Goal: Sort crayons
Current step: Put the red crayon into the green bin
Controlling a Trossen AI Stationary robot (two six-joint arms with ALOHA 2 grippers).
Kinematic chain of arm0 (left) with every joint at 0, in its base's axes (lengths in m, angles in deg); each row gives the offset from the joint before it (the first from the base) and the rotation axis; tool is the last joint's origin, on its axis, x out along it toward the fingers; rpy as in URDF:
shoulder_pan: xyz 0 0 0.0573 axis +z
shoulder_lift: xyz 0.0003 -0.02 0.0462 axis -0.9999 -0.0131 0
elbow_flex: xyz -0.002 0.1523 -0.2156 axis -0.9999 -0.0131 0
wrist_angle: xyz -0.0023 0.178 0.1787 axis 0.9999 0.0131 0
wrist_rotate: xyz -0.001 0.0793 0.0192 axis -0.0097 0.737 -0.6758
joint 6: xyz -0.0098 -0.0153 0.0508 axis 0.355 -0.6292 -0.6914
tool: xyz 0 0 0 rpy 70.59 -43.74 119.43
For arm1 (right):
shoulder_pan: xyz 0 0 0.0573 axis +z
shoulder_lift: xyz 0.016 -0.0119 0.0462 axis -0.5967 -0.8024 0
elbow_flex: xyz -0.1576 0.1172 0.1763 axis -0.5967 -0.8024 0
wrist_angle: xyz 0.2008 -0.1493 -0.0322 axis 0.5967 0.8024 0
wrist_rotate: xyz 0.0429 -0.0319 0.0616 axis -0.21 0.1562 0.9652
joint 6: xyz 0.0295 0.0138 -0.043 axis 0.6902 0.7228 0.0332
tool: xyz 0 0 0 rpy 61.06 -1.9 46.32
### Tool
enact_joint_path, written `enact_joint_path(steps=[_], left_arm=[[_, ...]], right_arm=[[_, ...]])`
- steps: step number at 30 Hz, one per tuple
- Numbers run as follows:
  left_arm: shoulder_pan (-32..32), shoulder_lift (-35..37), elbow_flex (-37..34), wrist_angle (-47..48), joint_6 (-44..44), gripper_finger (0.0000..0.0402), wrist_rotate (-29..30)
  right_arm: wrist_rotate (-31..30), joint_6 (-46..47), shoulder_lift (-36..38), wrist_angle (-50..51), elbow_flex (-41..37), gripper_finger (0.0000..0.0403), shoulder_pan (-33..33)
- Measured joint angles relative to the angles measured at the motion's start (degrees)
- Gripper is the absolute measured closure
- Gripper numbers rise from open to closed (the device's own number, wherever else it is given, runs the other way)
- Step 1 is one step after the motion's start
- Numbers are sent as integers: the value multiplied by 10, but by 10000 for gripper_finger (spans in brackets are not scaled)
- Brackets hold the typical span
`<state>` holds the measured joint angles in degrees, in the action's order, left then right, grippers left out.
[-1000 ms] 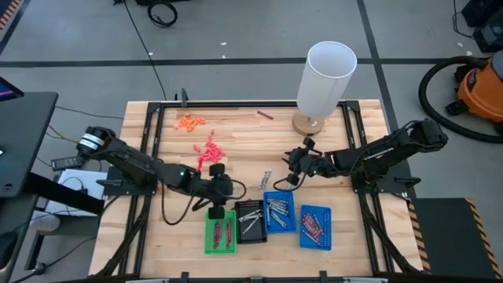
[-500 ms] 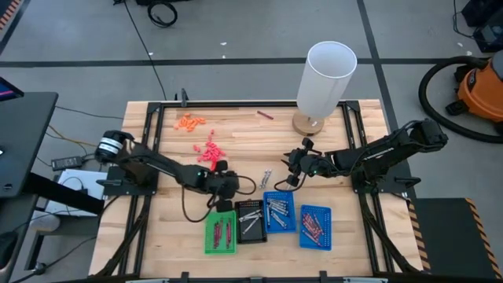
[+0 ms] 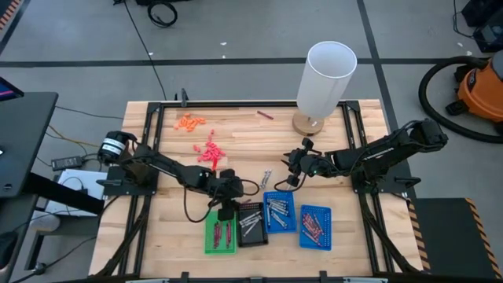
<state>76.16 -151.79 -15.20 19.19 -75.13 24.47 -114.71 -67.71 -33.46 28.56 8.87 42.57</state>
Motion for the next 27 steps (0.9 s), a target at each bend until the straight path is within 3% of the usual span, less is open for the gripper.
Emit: enact_joint_path(steps=[13,21,27], left_arm=[[-23,-18,0,-43,34,253,-24],[-25,-39,0,-43,88,253,39],[-25,-40,0,-43,89,253,51]], right_arm=[[1,0,0,-3,0,282,0],[2,0,0,-4,0,282,0],[2,0,0,-4,0,282,0]])
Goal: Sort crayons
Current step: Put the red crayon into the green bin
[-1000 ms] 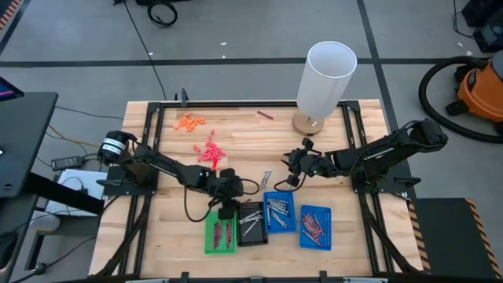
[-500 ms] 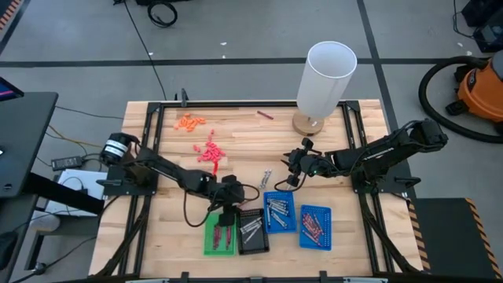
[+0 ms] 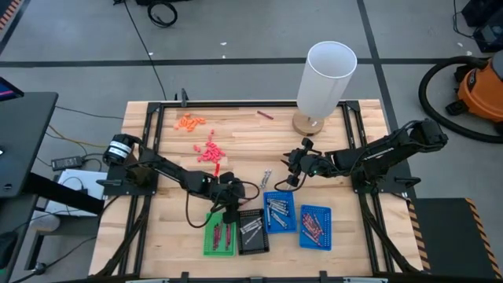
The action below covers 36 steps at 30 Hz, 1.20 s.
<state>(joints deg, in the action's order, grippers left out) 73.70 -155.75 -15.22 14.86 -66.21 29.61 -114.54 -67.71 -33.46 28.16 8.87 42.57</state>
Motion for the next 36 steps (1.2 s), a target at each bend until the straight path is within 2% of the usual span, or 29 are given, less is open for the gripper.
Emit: enact_joint_path(steps=[36], left_arm=[[3,-27,2,-8,-24,254,-24]], right_arm=[[15,0,0,-12,0,282,0]])
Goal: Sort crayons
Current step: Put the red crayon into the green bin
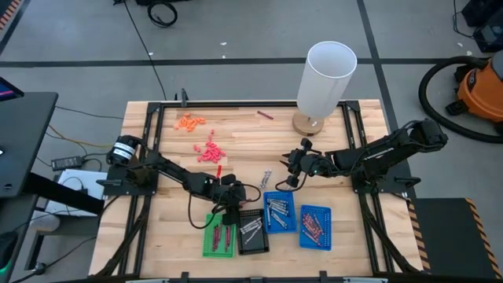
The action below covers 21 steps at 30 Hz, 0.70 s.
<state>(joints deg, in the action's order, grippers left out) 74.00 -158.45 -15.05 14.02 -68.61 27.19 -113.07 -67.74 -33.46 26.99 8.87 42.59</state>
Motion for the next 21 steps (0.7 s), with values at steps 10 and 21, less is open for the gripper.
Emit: enact_joint_path(steps=[10,21], left_arm=[[0,0,1,14,-14,254,5],[0,1,0,34,-16,254,19]], right_arm=[[0,-5,0,-1,0,282,0],[0,-4,0,-1,0,282,0]])
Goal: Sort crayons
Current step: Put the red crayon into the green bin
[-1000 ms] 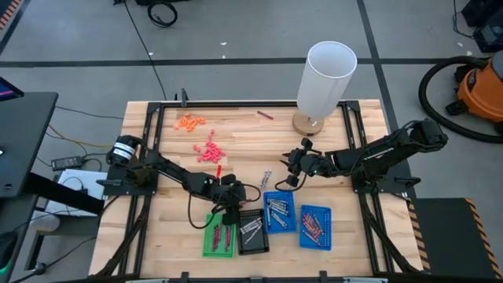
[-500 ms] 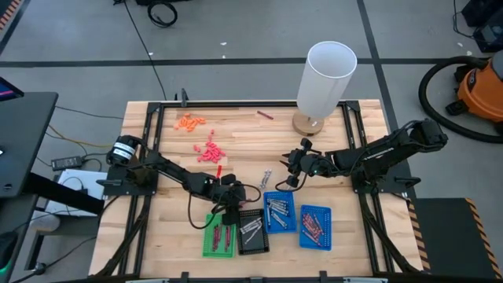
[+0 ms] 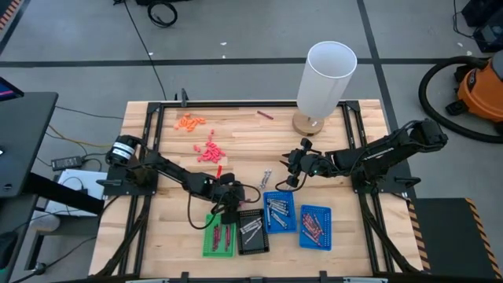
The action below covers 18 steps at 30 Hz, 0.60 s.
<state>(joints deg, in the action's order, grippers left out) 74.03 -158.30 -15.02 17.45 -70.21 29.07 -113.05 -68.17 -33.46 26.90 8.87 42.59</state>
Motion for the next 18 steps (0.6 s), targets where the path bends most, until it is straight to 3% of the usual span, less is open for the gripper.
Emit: enact_joint_path(steps=[18], left_arm=[[0,5,-1,25,-1,254,17]], right_arm=[[0,0,0,0,0,282,0]])
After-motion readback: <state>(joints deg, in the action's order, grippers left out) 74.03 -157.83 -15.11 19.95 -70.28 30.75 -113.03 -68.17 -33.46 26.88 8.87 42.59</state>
